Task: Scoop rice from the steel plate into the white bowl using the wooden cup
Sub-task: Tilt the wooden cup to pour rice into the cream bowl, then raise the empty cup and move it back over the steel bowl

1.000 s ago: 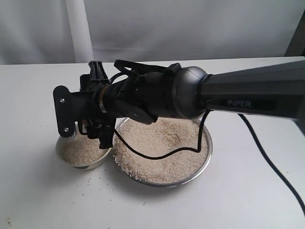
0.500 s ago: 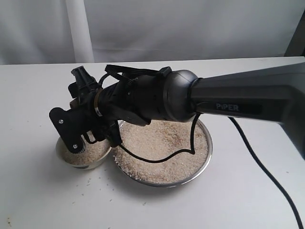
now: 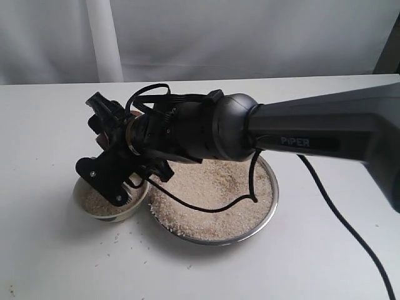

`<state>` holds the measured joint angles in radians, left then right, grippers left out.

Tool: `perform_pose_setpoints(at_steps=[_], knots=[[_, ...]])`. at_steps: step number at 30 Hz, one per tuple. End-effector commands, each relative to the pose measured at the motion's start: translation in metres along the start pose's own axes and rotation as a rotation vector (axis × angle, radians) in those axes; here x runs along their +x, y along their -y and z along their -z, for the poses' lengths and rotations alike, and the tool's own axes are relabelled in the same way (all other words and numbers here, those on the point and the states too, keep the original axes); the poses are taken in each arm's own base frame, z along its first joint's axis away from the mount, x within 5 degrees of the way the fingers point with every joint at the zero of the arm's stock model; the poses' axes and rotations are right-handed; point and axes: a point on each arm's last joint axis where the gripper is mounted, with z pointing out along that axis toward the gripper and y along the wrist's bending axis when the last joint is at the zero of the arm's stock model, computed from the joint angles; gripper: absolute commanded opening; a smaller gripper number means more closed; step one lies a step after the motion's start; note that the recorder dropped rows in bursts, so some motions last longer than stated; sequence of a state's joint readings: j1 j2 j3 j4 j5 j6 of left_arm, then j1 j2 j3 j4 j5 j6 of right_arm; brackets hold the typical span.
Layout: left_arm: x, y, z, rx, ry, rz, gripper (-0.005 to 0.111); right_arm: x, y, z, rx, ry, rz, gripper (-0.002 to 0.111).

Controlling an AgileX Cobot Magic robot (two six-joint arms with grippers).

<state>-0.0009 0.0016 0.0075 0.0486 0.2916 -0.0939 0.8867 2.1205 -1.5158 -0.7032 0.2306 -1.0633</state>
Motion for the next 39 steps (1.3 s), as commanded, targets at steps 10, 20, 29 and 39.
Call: perform_pose_setpoints(at_steps=[10,20,29,39], knots=[[-0.003,0.0,0.001,0.006,0.016,0.006,0.0,-0.006,0.006,0.002,0.023,-0.033,0.203,0.0],[-0.003,0.0,0.001,0.006,0.016,0.006,0.0,-0.01,0.008,0.003,0.033,-0.056,0.327,0.0],[-0.003,0.0,0.001,0.006,0.016,0.006,0.0,-0.019,0.011,0.005,0.042,-0.07,0.43,0.0],[-0.003,0.0,0.001,0.006,0.016,0.006,0.0,-0.019,0.009,0.006,0.009,-0.104,0.336,0.0]])
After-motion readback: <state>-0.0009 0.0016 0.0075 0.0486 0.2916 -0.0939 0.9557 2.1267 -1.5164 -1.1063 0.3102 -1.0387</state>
